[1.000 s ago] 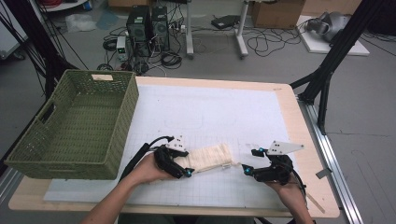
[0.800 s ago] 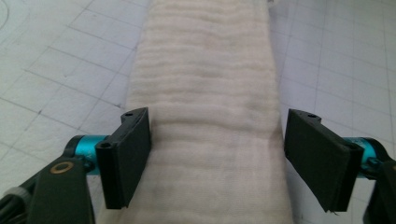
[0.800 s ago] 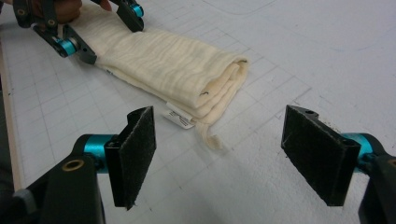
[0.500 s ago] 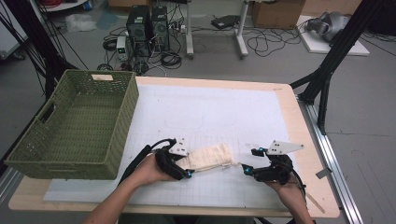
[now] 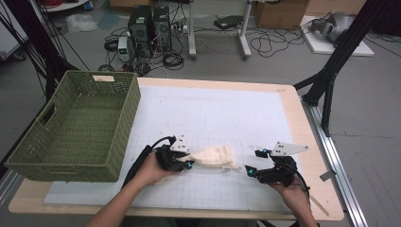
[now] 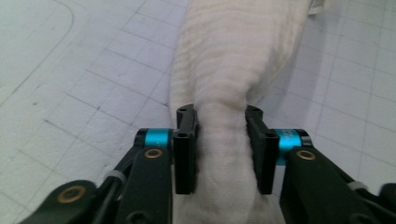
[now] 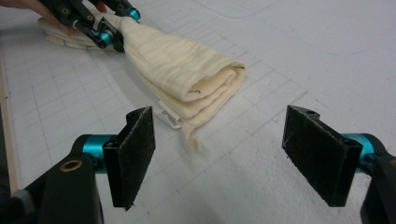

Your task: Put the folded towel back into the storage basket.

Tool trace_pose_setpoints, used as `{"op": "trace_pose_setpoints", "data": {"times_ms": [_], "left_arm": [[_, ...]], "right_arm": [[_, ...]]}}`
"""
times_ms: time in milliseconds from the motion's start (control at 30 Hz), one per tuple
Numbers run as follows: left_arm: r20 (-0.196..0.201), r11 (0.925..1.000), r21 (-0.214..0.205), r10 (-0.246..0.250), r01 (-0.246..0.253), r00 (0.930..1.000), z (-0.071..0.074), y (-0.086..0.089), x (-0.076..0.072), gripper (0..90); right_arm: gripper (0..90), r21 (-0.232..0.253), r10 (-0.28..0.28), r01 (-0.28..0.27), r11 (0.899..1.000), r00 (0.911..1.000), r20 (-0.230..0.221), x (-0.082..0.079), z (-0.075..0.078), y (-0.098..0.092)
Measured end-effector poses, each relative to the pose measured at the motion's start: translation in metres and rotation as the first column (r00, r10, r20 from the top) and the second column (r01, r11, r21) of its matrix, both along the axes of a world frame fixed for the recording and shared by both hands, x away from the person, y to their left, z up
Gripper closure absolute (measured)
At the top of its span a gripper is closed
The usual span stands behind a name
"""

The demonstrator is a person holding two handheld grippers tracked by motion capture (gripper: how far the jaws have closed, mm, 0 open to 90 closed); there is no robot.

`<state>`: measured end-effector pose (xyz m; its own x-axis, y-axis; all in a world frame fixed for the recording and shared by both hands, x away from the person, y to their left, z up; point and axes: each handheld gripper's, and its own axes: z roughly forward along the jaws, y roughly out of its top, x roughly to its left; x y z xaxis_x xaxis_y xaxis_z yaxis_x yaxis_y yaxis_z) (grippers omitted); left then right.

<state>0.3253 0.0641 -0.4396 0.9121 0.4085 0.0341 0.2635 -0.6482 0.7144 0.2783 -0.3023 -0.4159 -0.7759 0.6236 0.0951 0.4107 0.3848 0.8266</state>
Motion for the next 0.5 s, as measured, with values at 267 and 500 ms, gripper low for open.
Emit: {"op": "trace_pose_setpoints", "data": {"times_ms": [267,500], "left_arm": [[0.004,0.9987,-0.027,0.043,-0.042,0.9991,0.0,0.002,-0.002,79.4],[0.005,0.9938,-0.083,0.075,-0.075,0.9971,0.007,0.011,-0.004,79.8]], "right_arm": [[25.0,0.009,-0.006,0.006,1.0,0.9999,0.012,0.0,0.001,-0.003],[24.9,0.012,-0.008,0.008,1.0,0.9999,0.011,-0.002,0.001,-0.005]]}}
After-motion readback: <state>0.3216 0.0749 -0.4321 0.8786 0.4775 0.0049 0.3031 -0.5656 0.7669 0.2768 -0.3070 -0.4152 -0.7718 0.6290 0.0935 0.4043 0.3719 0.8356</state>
